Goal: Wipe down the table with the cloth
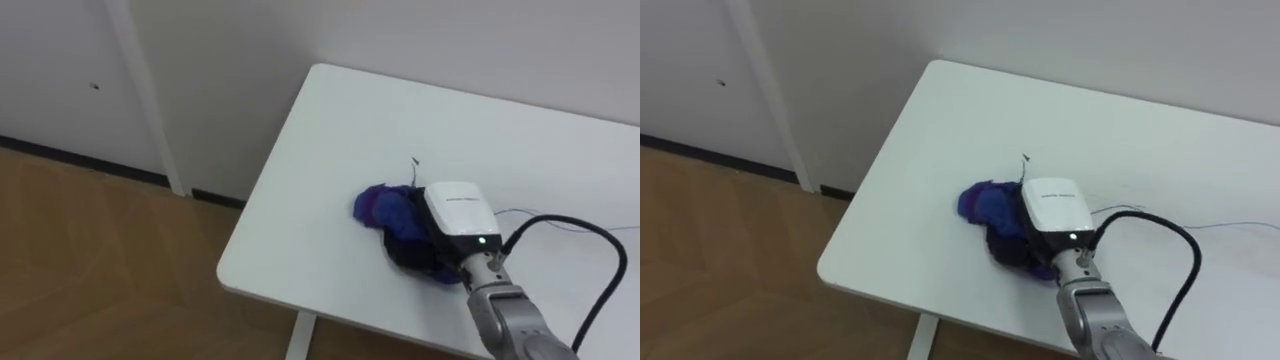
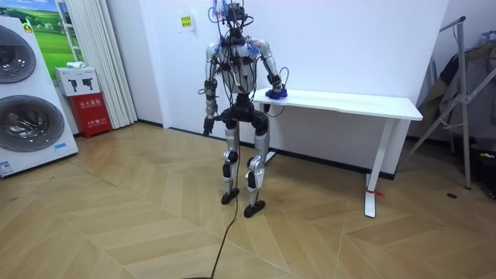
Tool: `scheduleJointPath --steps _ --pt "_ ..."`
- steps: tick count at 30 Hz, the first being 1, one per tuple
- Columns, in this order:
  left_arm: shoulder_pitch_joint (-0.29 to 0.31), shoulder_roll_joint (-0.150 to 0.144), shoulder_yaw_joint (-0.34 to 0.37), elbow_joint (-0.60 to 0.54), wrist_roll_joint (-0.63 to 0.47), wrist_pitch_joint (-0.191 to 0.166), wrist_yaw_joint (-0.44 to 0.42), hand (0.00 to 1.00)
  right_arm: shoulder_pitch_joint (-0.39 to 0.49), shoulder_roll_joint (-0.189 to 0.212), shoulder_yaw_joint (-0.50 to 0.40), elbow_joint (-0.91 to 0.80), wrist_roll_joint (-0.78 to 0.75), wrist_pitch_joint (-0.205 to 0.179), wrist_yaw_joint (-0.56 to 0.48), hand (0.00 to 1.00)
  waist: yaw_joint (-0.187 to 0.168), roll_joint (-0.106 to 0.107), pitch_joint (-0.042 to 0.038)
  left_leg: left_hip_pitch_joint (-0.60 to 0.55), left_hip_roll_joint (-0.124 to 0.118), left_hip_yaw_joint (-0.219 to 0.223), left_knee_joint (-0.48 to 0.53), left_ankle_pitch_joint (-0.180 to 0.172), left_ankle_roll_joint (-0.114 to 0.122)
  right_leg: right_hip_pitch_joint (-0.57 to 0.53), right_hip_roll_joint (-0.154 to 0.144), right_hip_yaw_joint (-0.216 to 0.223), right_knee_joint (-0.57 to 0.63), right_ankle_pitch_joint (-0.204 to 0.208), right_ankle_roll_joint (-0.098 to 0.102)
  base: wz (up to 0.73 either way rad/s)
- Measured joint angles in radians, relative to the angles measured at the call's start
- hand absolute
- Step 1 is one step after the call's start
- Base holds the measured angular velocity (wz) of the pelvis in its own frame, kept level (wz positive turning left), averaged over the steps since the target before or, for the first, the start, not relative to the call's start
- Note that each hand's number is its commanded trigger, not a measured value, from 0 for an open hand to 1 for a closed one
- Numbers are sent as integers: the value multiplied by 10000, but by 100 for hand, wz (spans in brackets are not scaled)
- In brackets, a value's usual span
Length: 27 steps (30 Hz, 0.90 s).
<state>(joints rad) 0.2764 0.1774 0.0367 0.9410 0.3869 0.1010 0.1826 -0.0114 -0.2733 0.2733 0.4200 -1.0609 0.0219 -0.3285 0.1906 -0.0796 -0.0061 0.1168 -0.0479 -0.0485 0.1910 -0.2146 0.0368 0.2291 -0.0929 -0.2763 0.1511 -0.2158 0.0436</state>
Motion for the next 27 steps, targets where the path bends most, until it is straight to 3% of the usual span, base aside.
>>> scheduleJointPath --steps 5,10,16,22,25,27 --pt "-51 8 10 -2 2 -17 1 0 53 21 -114 22 27 1 -118 100 -243 52 32 -27 -5 -2 -8 5 14 1 -22 -1 0 21 37 0" --pt "-103 -37 8 -1 26 -4 4 0 156 17 -102 -54 999 68 15 100 -156 101 38 -64 2 8 -70 2 13 29 13 3 -1 22 38 0" --pt "191 -99 68 -498 215 301 0 0 -865 -3 -152 680 2519 353 757 100 64 176 129 -174 28 22 95 1 10 -56 29 -18 4 22 38 0" --pt "663 -64 446 -548 171 478 -248 0 -2443 -481 -752 2892 3439 340 990 100 113 18 176 -430 -46 -369 159 29 -21 -210 19 -368 14 22 38 19" --pt "940 3 485 -546 185 603 -249 0 -2505 -743 -1436 3644 3947 300 649 100 -6 -85 103 -566 -147 -658 308 64 -5 -175 -23 -712 18 22 38 37" --pt "1066 -7 707 -564 199 581 -282 0 -2493 -1065 -2176 4325 4284 207 465 100 -7 -7 90 -595 -211 -763 308 105 39 -146 -80 -828 23 22 38 29"
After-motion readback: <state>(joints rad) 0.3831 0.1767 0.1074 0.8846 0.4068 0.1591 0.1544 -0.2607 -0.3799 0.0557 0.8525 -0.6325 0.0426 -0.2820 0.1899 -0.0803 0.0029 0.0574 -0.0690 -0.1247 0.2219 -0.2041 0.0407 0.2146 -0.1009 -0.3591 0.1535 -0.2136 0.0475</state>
